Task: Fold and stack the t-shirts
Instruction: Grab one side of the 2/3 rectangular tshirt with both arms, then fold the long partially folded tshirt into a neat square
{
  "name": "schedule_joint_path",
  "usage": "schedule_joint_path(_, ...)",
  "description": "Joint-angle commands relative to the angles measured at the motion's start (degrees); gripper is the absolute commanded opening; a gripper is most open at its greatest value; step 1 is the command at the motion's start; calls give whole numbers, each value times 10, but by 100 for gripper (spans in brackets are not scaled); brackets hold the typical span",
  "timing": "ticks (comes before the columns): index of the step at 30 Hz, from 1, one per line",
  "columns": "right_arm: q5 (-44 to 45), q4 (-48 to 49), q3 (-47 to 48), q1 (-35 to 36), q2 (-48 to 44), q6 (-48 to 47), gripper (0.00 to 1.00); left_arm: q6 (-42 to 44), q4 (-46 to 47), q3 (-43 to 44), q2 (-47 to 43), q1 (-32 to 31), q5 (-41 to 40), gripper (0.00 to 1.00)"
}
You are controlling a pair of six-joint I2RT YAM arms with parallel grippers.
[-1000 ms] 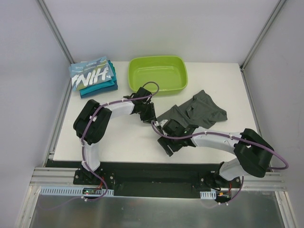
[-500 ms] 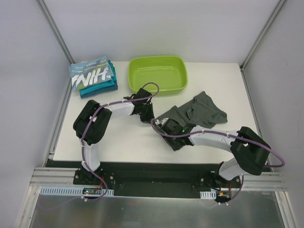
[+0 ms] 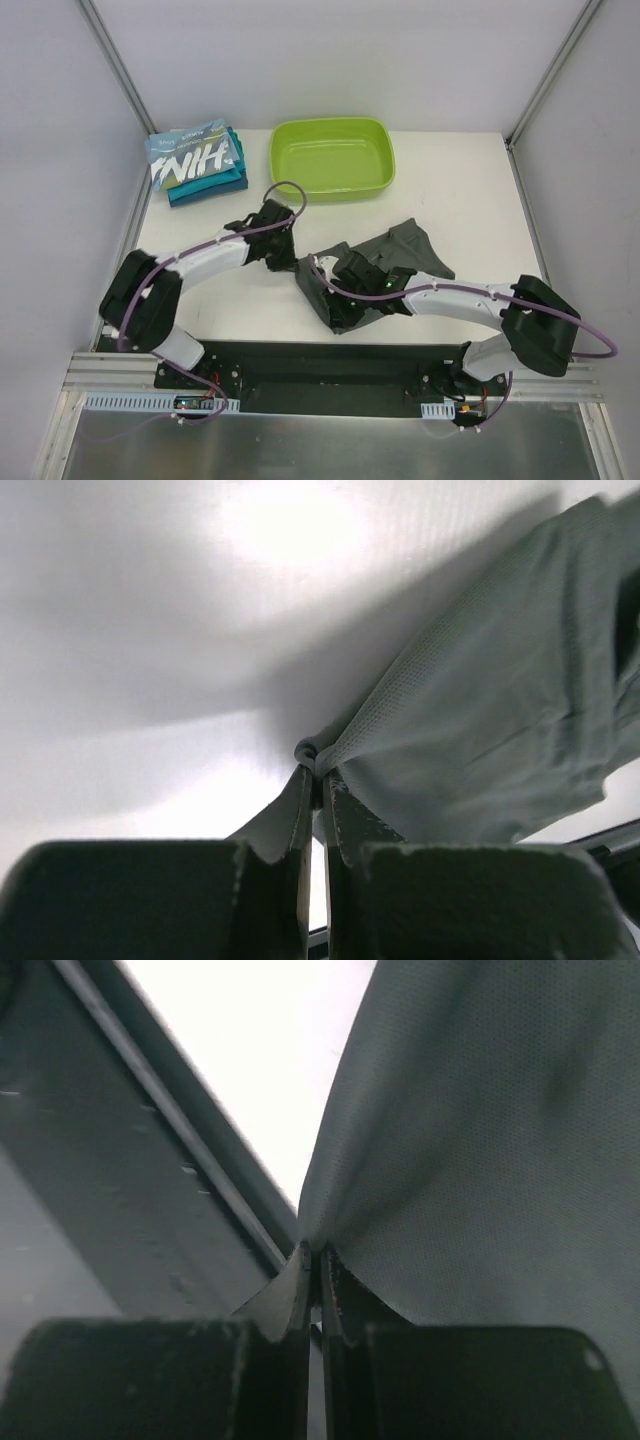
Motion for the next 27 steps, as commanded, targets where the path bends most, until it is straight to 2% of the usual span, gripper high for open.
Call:
schedule_joint_path(1,-130,106,0,14,-51,39,0,-6,-68,-38,-124,11,-119,0)
schedule_joint_path(6,-177,155,-3,19,-81,74,0,-4,-98,-54,-231,11,-142,0)
schedule_joint_path(11,-125,143,-25,17,-145,84,0,2,-98,-36,-273,11,-134,0)
schedule_joint_path(20,7,10,-75,-32,-290,116,0,27,-91,100,-149,-44,-108,0)
schedule_joint_path(27,43,-79,-108,-112,-394,129,0,34,-85,207,-48,-70,-97,0)
